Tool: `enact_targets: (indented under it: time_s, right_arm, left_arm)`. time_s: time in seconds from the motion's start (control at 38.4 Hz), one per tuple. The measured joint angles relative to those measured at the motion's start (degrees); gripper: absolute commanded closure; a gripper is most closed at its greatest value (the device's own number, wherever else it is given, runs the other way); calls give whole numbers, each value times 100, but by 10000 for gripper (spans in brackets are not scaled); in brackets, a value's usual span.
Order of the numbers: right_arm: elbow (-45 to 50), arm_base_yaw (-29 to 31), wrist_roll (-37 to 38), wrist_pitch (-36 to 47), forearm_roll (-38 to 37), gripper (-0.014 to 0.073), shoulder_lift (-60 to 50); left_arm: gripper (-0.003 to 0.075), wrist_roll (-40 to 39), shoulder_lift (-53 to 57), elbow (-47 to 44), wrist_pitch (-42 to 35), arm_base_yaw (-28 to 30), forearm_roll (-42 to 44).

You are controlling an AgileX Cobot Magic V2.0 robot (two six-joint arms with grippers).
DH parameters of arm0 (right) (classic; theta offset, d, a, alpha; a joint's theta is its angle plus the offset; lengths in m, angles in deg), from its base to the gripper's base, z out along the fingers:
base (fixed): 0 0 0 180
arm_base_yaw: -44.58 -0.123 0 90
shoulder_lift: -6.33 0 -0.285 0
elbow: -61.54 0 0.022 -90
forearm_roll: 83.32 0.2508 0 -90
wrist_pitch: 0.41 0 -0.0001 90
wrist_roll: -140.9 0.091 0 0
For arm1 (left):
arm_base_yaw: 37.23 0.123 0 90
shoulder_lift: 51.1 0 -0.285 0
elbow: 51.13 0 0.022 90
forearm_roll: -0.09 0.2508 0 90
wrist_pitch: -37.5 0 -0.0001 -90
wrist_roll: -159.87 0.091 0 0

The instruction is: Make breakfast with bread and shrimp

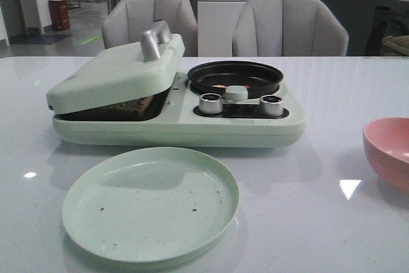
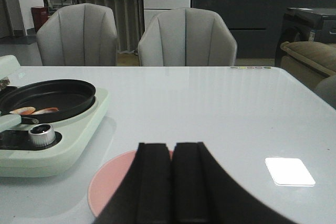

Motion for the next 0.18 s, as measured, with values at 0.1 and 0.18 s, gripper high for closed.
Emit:
enact_targets:
  time_s: [0.1, 0.18]
  right_arm:
    - [0, 0, 0, 0, 0, 576, 0]
    - [0, 0, 0, 0, 0, 576, 0]
  left_arm:
    - [619, 0, 0, 0, 0, 0, 0]
    - [619, 0, 0, 0, 0, 0, 0]
